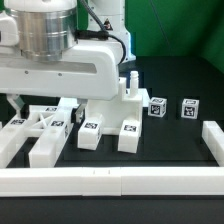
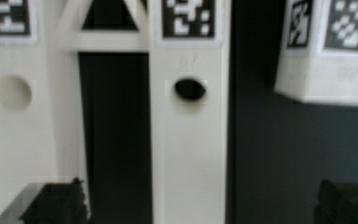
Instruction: Assemble chair
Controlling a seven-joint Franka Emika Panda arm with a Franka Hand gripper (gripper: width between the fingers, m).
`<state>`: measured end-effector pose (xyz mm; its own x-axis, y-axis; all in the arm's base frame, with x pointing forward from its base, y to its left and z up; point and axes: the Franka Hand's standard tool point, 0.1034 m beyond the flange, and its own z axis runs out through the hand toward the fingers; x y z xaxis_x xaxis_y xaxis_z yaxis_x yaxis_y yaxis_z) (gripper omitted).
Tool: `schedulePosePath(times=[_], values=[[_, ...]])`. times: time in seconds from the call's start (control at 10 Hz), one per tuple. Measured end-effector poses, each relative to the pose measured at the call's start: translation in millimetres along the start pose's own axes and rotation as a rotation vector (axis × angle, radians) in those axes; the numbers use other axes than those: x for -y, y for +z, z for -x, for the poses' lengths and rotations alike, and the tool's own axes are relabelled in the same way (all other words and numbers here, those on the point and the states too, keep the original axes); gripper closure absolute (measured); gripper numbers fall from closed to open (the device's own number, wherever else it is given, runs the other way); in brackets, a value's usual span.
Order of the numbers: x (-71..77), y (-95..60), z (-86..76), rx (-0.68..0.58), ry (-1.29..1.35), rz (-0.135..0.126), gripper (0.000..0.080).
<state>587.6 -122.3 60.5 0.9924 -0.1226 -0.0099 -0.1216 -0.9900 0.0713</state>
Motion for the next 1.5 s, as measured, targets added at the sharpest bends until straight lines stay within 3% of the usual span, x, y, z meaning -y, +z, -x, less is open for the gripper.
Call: schedulePosePath(times=[0.1, 0.2, 0.4, 0.9, 1.0, 1.3, 1.5], values=[[-4.3, 4.1, 4.3, -0.083, -0.013, 0.016, 0.015], [-7.1, 10.7, 9.9, -0.082, -0.018, 0.022, 0.015], [-15.3, 12.9, 2.9, -0.114, -0.165, 0.034, 0.015], [-17.7, 13.6, 3.9, -0.11, -0.203, 0.029, 0.015], [-17.5, 12.9, 3.1, -0.109, -0.19, 0.02, 0.015], [-8.5, 1.3, -13.4, -0.131, -0.119, -0.04, 0.015], [-6.0, 1.2, -14.0, -0.126, -0.11, -0.053, 0.015]])
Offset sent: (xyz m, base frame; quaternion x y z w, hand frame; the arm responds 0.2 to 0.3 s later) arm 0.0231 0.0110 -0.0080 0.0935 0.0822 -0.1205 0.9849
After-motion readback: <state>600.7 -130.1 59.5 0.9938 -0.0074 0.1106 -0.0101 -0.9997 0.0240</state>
